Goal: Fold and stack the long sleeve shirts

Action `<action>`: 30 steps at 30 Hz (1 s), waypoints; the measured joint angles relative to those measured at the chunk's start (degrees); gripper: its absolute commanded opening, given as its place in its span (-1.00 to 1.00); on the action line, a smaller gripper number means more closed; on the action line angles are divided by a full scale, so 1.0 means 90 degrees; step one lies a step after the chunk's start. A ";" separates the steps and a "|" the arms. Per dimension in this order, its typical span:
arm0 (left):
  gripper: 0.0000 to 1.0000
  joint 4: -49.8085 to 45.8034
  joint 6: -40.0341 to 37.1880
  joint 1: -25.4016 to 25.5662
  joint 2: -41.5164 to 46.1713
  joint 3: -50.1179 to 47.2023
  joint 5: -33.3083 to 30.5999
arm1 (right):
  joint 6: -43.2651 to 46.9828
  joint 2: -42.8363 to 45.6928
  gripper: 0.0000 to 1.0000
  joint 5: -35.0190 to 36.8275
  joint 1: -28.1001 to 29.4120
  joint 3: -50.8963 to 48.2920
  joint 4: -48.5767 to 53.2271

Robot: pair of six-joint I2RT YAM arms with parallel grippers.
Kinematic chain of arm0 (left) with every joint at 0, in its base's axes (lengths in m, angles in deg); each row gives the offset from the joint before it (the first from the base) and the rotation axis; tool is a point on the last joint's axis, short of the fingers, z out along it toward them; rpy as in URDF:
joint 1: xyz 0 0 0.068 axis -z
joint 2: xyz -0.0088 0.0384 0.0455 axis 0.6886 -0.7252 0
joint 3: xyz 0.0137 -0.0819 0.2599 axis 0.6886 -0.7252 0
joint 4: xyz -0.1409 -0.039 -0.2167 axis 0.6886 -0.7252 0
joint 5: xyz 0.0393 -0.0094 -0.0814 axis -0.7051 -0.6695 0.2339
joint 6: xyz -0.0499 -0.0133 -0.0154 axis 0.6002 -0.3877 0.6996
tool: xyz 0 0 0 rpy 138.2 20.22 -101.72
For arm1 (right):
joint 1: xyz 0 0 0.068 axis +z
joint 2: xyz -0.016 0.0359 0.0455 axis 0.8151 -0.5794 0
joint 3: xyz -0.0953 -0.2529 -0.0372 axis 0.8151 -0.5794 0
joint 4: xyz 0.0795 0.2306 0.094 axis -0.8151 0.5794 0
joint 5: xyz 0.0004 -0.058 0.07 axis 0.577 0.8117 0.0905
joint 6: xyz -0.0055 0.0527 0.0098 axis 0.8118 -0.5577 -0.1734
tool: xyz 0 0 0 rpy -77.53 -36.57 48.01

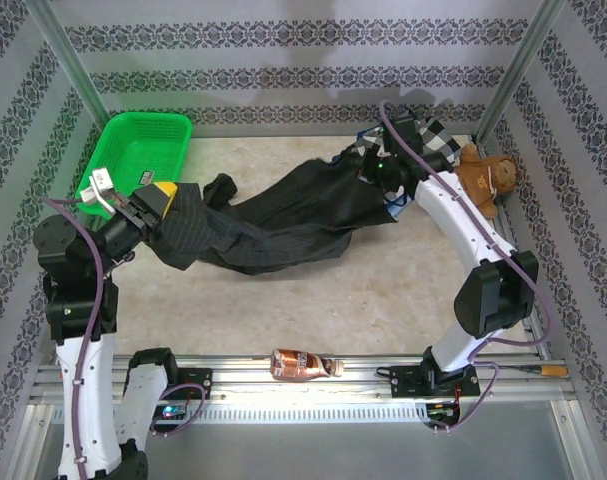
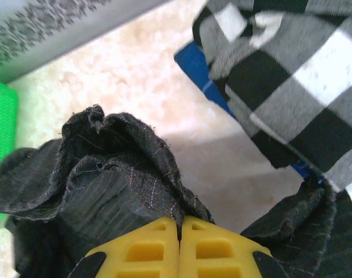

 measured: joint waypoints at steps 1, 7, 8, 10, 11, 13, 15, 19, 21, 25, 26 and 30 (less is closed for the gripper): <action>-1.00 -0.0085 -0.0068 -0.0005 0.0041 0.0090 -0.0036 | 0.0005 0.0002 -1.00 -0.0046 -0.0056 0.0066 0.0012; -1.00 -0.0794 -0.0580 -0.0005 0.0554 0.0352 -0.0136 | 0.0041 -0.0153 -1.00 -0.0355 -0.0306 0.0430 0.0267; -1.00 -0.0937 -0.0663 -0.0007 0.0721 0.0352 -0.0143 | 0.0041 -0.0194 -1.00 -0.0386 -0.0350 0.0515 0.0299; -1.00 -0.1166 -0.0767 -0.0010 0.1027 0.0355 -0.0168 | 0.0041 -0.0257 -1.00 -0.0457 -0.0410 0.0670 0.0359; -1.00 -0.1280 -0.0814 -0.0010 0.1207 0.0355 -0.0185 | 0.0041 -0.0296 -1.00 -0.0488 -0.0444 0.0772 0.0398; -1.00 -0.1486 -0.0867 -0.0010 0.1559 0.0355 -0.0206 | 0.0044 -0.0391 -1.00 -0.0544 -0.0522 0.0979 0.0457; -1.00 -0.1749 -0.0942 -0.0010 0.1950 0.0355 -0.0206 | 0.0044 -0.0525 -1.00 -0.0588 -0.0605 0.1214 0.0508; -1.00 -0.2484 -0.0969 -0.0012 0.2696 0.0267 -0.0092 | 0.0044 -0.0886 -1.00 -0.0644 -0.0716 0.1554 0.0546; -1.00 -0.2766 -0.0828 -0.0066 0.3130 0.0022 -0.0005 | 0.0044 -0.1151 -1.00 -0.0692 -0.0765 0.1719 0.0561; -1.00 -0.3995 -0.0687 -0.0634 0.3900 -0.0425 0.0515 | 0.0044 -0.1761 -1.00 -0.0714 -0.0884 0.2074 0.0622; -1.00 -0.4527 -0.0782 -0.0860 0.4010 -0.0481 0.0695 | 0.0044 -0.1870 -1.00 -0.0714 -0.0918 0.2127 0.0644; -1.00 -0.6948 -0.1656 -0.1656 0.4068 -0.0668 0.1066 | 0.0049 -0.2091 -1.00 -0.0712 -0.0998 0.2191 0.0767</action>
